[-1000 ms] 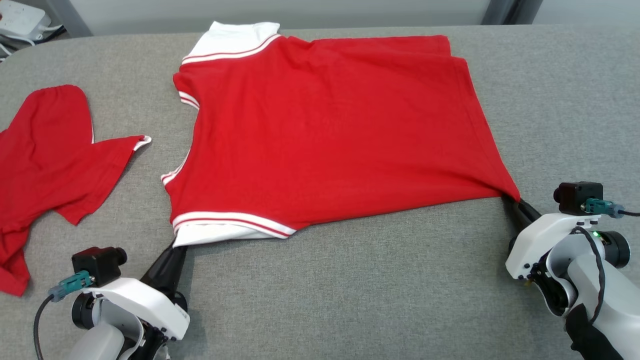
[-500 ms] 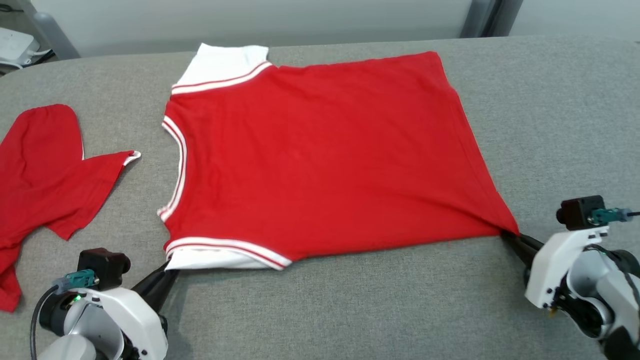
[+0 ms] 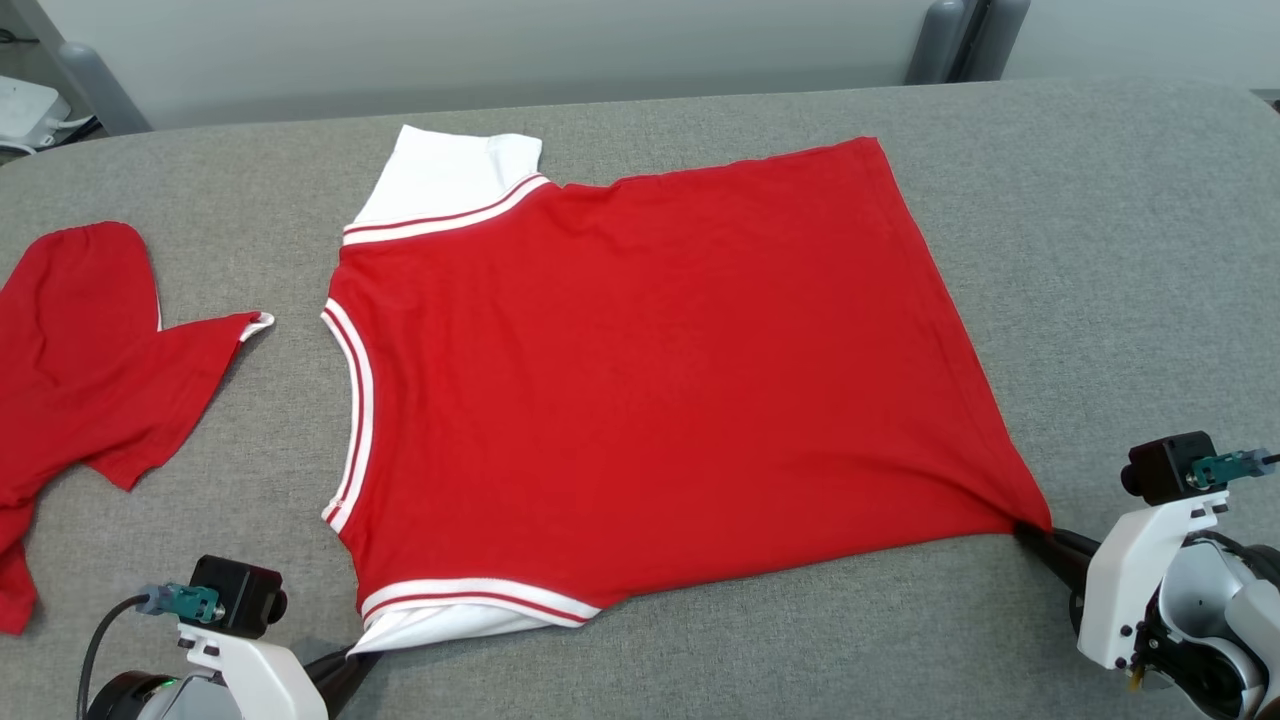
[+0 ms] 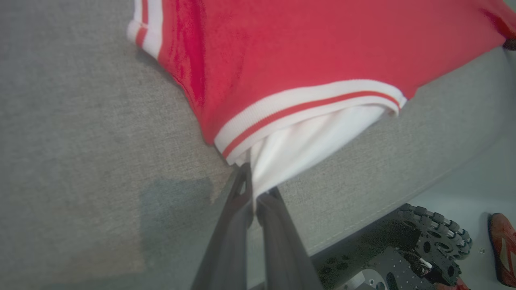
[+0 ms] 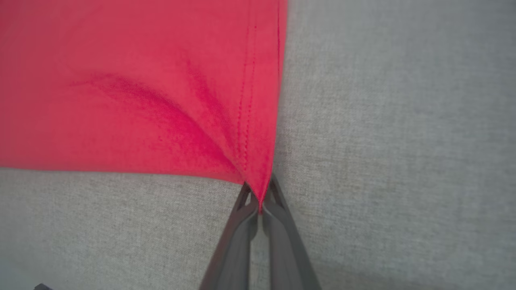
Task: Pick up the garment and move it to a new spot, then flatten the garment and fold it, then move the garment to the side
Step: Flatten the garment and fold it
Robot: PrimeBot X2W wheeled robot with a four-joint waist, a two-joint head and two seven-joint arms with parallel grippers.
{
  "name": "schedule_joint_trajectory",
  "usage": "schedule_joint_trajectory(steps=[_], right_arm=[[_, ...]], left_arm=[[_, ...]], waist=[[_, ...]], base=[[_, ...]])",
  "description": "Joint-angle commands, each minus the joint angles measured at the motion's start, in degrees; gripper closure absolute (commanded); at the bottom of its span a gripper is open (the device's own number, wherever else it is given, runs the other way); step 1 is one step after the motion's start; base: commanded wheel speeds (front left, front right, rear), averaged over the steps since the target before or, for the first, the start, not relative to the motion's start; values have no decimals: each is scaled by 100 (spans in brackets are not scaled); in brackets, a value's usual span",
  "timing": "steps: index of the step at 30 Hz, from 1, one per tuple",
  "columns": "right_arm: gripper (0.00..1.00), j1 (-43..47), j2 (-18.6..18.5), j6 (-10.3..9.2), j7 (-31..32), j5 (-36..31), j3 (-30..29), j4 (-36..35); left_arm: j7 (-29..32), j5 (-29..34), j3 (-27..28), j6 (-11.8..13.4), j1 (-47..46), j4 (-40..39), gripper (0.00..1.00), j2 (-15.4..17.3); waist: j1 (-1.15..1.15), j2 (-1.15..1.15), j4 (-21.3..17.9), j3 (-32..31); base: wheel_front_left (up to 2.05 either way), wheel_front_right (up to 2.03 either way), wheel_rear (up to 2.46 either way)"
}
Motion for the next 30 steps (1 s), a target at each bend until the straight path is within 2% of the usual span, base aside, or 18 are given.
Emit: schedule_joint_trajectory(steps=[1,5,6,7,8,9,10,18,22,26,30], right_arm=[[100,214,-177,-31,85,-26,113,7],[100,187,-114,-31,7,-204,125,141],[60,179,-109,-31,-42,-258,119,159],[0,170,-120,-31,-112,-321,103,173],[0,168,-130,-31,-190,-368,71,180],[0,171,-143,-31,-289,-408,30,172],[0,184,-152,-31,-381,-431,-18,157],[0,259,-331,-31,-889,-841,-428,114],[0,202,-382,-31,-1374,-1469,-918,260],[0,206,-91,-31,-1949,-2197,-1505,328],[0,330,416,-31,-2326,-2822,-2052,138]], left_arm=[[-25,57,238,126,-204,-37,100,248],[-153,219,153,180,-256,247,100,116],[-197,279,135,201,-270,303,100,98],[-262,331,130,219,-281,341,72,75],[-307,362,123,228,-287,363,51,56],[-360,385,132,241,-290,368,9,43],[-421,408,156,270,-287,366,0,40],[-608,409,392,660,50,119,0,258],[-857,431,691,1018,339,-150,0,486],[-1565,516,1141,1346,514,-508,0,478],[-2645,550,1585,1510,638,-801,0,61]], waist=[[0,0,-1,-3],[0,0,-24,18],[0,0,-27,21],[0,0,-26,20],[0,0,-23,12],[0,0,-14,0],[0,0,-7,-16],[0,0,7,-128],[0,0,21,-199],[0,0,51,-299],[0,0,61,-396]], base=[[0,0,0],[0,0,0],[0,0,0],[0,0,0],[0,0,0],[0,0,0],[0,0,0],[0,0,0],[0,0,0],[0,0,0],[0,0,0]])
